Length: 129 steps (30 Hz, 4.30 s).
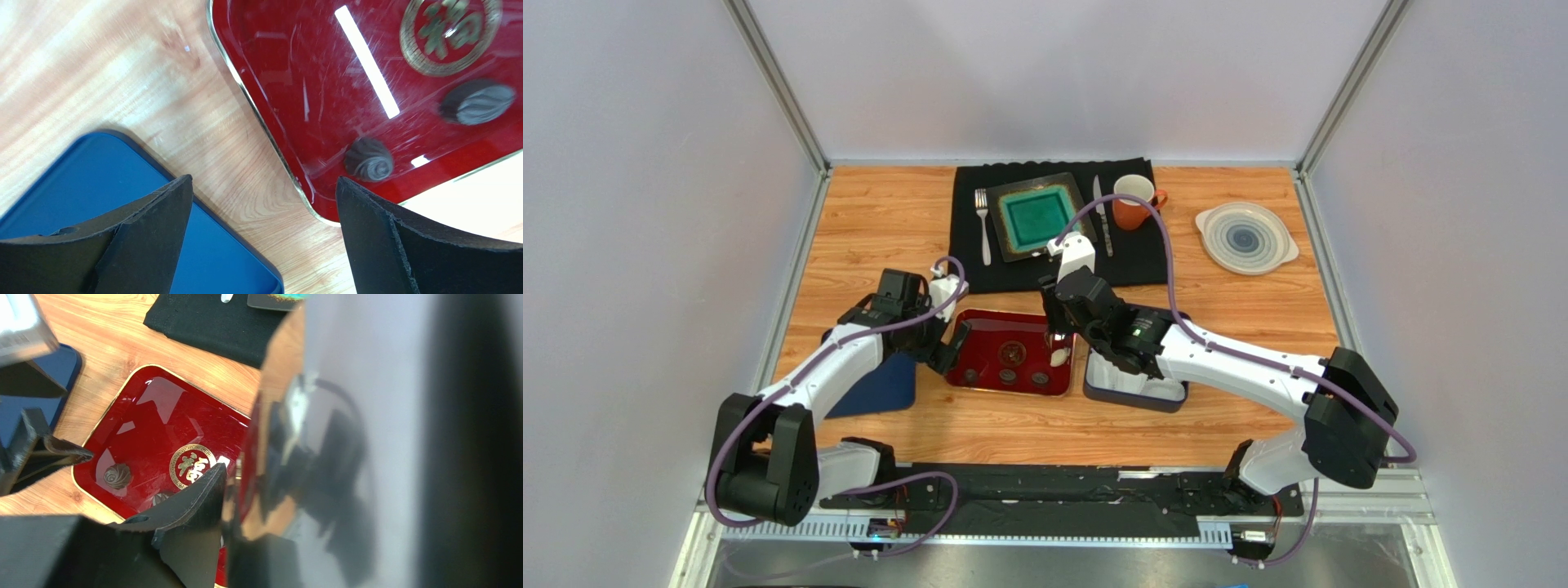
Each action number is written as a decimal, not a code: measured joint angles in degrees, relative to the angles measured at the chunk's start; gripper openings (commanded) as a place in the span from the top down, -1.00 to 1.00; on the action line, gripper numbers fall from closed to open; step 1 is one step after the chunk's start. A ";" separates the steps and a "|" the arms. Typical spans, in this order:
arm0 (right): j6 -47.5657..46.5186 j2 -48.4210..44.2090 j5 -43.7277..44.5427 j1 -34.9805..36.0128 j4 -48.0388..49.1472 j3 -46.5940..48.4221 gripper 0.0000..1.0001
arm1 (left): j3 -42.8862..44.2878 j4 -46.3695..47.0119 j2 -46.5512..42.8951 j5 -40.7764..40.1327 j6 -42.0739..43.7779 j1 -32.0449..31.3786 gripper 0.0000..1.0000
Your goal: Pack the chocolate
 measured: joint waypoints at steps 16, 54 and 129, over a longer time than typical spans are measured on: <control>-0.20 1.07 0.04 0.00 -0.07 0.00 0.05 | 7.43 -5.14 -2.19 4.31 -3.37 0.35 -0.92; -3.06 -4.79 1.92 -0.09 -1.95 2.51 0.39 | 9.27 -7.63 -2.75 9.90 -4.92 7.13 -0.92; 0.87 -33.77 9.25 -9.25 -21.22 -11.02 0.14 | 9.25 -9.27 -2.75 12.96 -4.48 10.14 -0.91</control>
